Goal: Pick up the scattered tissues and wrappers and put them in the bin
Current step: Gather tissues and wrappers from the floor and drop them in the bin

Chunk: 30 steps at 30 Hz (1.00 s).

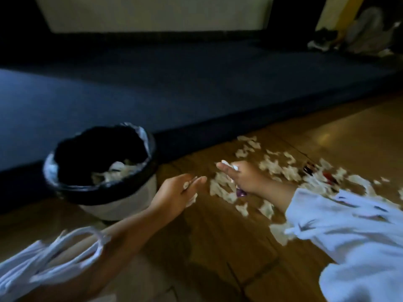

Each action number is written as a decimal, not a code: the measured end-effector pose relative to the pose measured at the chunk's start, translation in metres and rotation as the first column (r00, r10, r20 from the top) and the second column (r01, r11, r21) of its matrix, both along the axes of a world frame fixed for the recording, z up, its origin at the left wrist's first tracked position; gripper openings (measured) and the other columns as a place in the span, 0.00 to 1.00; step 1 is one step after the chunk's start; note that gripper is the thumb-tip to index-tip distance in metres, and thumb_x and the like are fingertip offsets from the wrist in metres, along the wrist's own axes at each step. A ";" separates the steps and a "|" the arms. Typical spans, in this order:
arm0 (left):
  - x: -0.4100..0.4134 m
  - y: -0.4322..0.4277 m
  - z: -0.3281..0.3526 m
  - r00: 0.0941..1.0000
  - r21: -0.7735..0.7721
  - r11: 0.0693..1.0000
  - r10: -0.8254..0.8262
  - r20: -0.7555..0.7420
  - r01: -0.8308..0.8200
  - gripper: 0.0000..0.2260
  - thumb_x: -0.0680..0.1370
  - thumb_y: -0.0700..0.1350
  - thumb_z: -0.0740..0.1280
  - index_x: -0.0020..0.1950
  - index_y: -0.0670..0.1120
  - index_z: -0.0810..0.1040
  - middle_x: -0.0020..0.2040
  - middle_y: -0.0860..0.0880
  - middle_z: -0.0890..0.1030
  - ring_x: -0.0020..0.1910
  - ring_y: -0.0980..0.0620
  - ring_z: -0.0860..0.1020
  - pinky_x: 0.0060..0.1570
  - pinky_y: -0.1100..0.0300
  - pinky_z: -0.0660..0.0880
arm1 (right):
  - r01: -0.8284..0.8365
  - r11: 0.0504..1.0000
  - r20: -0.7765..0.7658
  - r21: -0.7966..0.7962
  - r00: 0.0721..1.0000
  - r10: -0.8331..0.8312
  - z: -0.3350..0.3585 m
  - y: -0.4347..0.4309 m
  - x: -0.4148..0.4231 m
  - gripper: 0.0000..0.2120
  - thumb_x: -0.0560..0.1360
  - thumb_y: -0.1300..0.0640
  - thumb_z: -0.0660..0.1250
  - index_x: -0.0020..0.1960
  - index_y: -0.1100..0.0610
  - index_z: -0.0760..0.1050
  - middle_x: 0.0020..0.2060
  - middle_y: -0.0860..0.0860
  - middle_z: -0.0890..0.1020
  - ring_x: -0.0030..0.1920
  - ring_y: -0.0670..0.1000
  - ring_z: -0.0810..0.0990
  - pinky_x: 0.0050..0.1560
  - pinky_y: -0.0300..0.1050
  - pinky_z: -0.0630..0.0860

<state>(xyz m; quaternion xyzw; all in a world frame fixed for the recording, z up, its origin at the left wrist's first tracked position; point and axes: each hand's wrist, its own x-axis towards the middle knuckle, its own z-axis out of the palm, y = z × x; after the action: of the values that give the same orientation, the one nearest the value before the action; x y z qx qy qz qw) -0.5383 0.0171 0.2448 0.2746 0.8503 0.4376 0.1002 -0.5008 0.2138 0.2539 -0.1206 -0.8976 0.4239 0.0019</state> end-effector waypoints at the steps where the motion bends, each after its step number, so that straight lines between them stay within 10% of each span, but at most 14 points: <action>1: -0.013 -0.016 0.005 0.997 0.029 0.996 0.080 -0.011 -0.080 0.15 0.75 0.60 0.61 0.35 0.51 0.74 0.30 0.55 0.76 0.28 0.61 0.74 0.32 0.67 0.70 | -0.004 0.999 -0.023 -0.045 1.000 0.003 0.008 -0.018 -0.018 0.24 0.77 0.41 0.57 0.29 0.56 0.66 0.23 0.51 0.70 0.24 0.47 0.70 0.36 0.42 0.67; 6: -0.054 -0.074 0.003 0.862 0.282 0.818 0.445 0.244 -0.502 0.13 0.79 0.50 0.62 0.35 0.49 0.73 0.30 0.50 0.74 0.31 0.53 0.72 0.36 0.56 0.69 | -0.004 0.981 -0.037 -0.193 0.999 -0.003 0.017 -0.105 -0.093 0.27 0.79 0.42 0.53 0.28 0.57 0.69 0.27 0.53 0.74 0.30 0.52 0.73 0.36 0.43 0.67; 10: -0.082 -0.107 -0.005 0.717 0.445 0.564 0.514 0.470 -0.696 0.09 0.74 0.48 0.58 0.38 0.47 0.73 0.38 0.46 0.74 0.38 0.47 0.72 0.40 0.53 0.70 | 0.077 0.934 0.009 -0.350 0.997 -0.079 0.015 -0.149 -0.145 0.23 0.82 0.50 0.47 0.63 0.66 0.69 0.61 0.64 0.74 0.61 0.61 0.73 0.48 0.44 0.67; 15: -0.133 -0.126 -0.011 0.677 0.566 0.449 0.675 0.292 -0.691 0.06 0.67 0.52 0.57 0.42 0.55 0.67 0.47 0.45 0.71 0.47 0.47 0.71 0.47 0.50 0.70 | -0.004 0.880 -0.081 -0.476 0.996 -0.039 -0.023 -0.188 -0.193 0.18 0.81 0.60 0.47 0.66 0.69 0.62 0.64 0.65 0.69 0.64 0.60 0.70 0.39 0.36 0.60; 21: -0.152 -0.135 -0.047 0.697 0.406 0.657 0.714 -0.065 -0.635 0.09 0.76 0.43 0.64 0.55 0.45 0.70 0.52 0.44 0.76 0.49 0.49 0.74 0.50 0.56 0.73 | -0.205 0.968 -0.432 -0.147 0.893 0.124 -0.053 -0.202 -0.205 0.08 0.76 0.66 0.59 0.54 0.63 0.68 0.51 0.60 0.72 0.54 0.56 0.72 0.51 0.37 0.64; 25: -0.145 -0.144 -0.076 0.587 0.153 0.654 0.742 -0.325 -0.741 0.14 0.78 0.47 0.63 0.63 0.51 0.73 0.64 0.49 0.76 0.67 0.46 0.70 0.62 0.48 0.71 | -0.256 0.961 -0.445 0.104 0.852 0.275 -0.073 -0.204 -0.201 0.14 0.76 0.57 0.62 0.60 0.60 0.71 0.58 0.56 0.75 0.59 0.55 0.74 0.62 0.47 0.68; 30: -0.141 -0.142 -0.079 0.614 -0.033 0.658 0.682 -0.397 -0.753 0.18 0.80 0.54 0.56 0.70 0.57 0.66 0.75 0.54 0.60 0.76 0.49 0.52 0.74 0.50 0.54 | -0.107 0.908 -0.442 0.404 0.847 0.296 -0.085 -0.205 -0.190 0.26 0.75 0.46 0.48 0.67 0.57 0.69 0.66 0.53 0.71 0.69 0.52 0.67 0.73 0.59 0.46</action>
<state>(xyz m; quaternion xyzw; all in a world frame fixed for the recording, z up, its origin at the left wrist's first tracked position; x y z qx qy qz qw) -0.6789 -0.1251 0.1658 -0.0286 0.9305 0.2982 -0.2105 -0.6913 0.0084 0.1693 0.0909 -0.9373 0.2642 0.2081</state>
